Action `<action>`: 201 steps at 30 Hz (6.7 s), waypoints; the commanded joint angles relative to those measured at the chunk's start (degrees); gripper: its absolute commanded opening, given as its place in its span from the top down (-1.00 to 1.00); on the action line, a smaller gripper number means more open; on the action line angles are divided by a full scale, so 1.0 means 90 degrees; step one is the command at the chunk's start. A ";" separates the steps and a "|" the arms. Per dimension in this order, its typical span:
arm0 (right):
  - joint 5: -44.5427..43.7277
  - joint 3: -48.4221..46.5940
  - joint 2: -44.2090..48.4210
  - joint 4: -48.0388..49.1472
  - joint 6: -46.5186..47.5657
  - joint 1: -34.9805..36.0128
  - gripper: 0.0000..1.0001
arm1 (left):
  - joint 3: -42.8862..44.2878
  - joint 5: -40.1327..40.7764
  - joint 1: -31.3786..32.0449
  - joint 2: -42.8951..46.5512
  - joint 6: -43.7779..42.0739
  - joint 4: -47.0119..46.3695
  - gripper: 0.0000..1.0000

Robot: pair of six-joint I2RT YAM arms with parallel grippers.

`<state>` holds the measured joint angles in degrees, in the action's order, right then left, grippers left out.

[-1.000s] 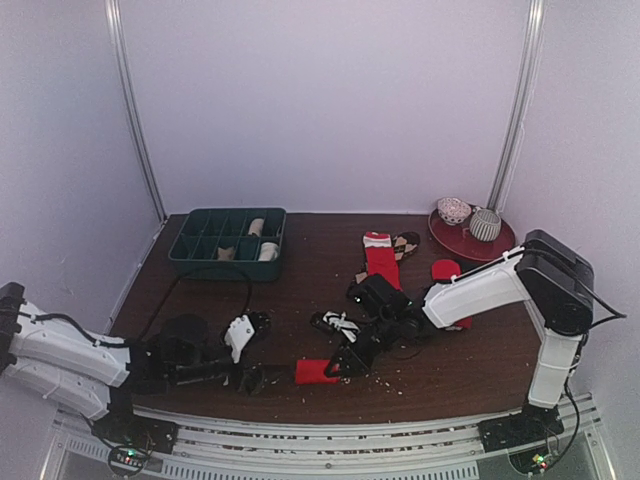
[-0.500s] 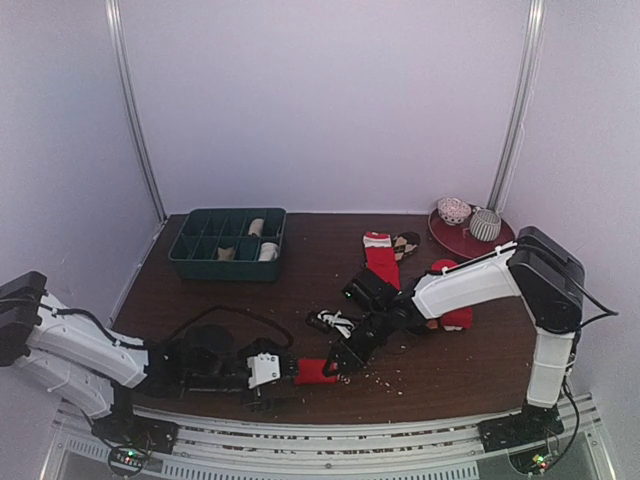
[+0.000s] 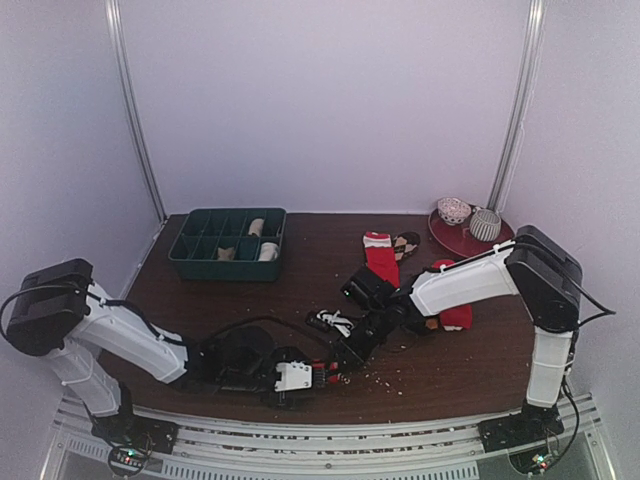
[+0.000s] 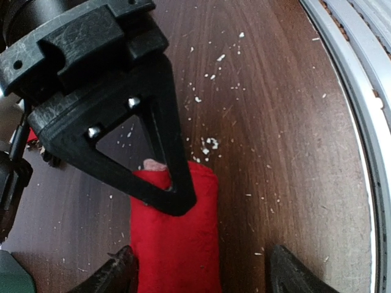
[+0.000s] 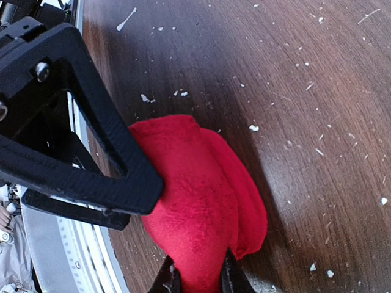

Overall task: Roll the socks
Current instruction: Pick up a pair of socks from the center of the board, then place a pair of socks in the storage box.

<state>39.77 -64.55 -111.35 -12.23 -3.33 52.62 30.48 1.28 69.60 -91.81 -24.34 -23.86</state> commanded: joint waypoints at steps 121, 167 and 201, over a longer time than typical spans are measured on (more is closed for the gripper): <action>-0.0990 0.3022 0.4215 0.1949 -0.1841 -0.1169 -0.41 | 0.4504 0.3513 -0.5895 -0.1916 0.3134 0.2739 1.00; -0.0872 0.3227 0.4258 0.2000 -0.1973 -0.1175 -0.37 | 0.4712 0.1702 -0.5703 -0.2653 0.3272 0.4366 1.00; -0.0888 0.3213 0.4416 0.2064 -0.2168 -0.1169 -0.47 | 0.6349 0.1085 -0.6191 -0.3209 0.3408 0.5945 -0.06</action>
<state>32.51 -34.89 -73.38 6.94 -22.52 42.37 85.69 14.02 13.69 -118.39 7.64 24.03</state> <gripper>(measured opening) 0.732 0.428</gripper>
